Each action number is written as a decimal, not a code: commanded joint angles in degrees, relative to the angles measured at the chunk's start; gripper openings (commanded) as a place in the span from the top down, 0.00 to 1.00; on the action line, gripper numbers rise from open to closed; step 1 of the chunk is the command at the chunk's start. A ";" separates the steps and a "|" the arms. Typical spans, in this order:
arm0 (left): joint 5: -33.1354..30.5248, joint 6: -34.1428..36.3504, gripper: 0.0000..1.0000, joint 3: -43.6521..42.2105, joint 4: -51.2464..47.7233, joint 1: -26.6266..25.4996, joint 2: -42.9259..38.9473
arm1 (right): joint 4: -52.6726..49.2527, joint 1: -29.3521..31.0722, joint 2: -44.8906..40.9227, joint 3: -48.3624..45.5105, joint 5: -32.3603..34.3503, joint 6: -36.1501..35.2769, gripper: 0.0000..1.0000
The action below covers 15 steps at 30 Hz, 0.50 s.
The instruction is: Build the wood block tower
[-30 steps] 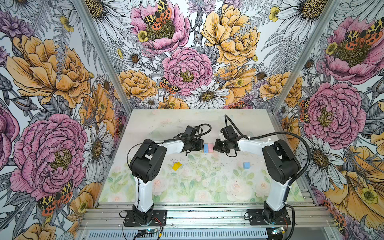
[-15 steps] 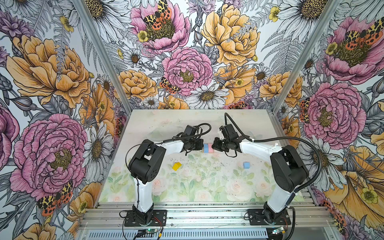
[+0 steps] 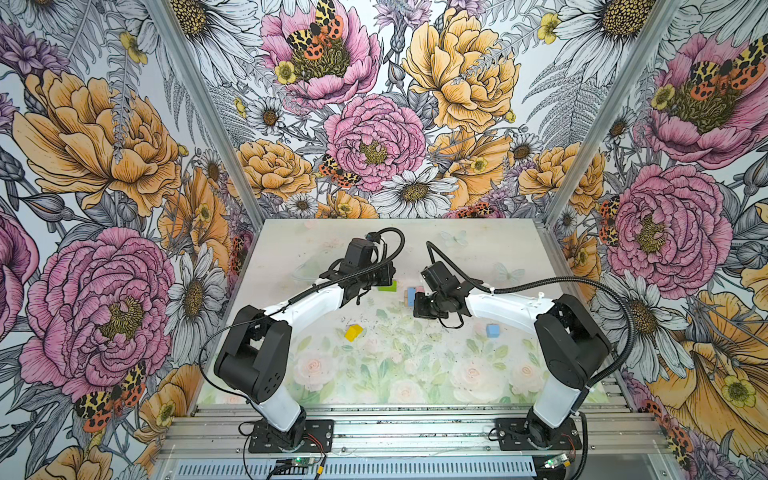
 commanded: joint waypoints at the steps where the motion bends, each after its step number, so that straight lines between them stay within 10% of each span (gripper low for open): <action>1: -1.56 0.95 1.00 -1.61 0.59 0.52 -1.42 | -0.95 0.89 1.73 2.42 4.01 -0.71 1.00; 15: -0.95 0.07 1.00 -3.47 2.43 1.21 -2.31 | -1.29 1.95 5.16 5.27 6.92 -1.19 1.00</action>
